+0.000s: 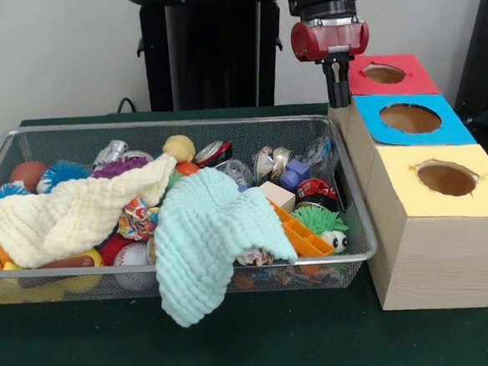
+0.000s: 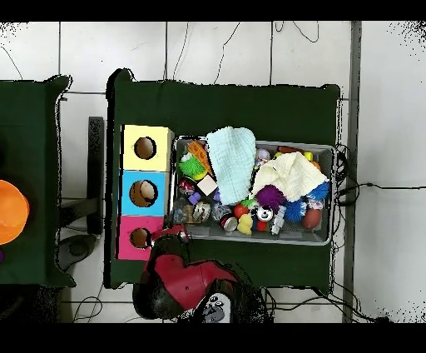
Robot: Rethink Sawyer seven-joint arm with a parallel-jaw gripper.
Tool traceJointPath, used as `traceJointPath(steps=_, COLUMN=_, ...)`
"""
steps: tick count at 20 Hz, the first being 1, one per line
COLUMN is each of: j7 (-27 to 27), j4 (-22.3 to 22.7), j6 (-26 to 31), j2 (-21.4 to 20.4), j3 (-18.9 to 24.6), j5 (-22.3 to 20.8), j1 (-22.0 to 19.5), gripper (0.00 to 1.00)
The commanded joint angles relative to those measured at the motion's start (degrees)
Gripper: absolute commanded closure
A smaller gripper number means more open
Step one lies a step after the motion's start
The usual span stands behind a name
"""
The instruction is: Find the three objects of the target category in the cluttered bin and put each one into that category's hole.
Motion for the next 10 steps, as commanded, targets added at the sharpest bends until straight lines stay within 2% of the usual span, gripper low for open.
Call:
traceJointPath(steps=1, j7=4.12, j4=0.69, j6=13.46, j2=-2.88, j3=7.04, j5=-4.06, j1=-4.54, gripper=1.0)
traceJointPath(steps=8, j7=3.63, j4=-2.74, j6=9.47, j2=0.54, j3=2.23, j5=-4.02, j1=-0.51, gripper=1.0)
traceJointPath(steps=10, j7=3.48, j4=-3.31, j6=9.79, j2=1.08, j3=2.48, j5=-4.8, j1=-1.21, gripper=1.0)
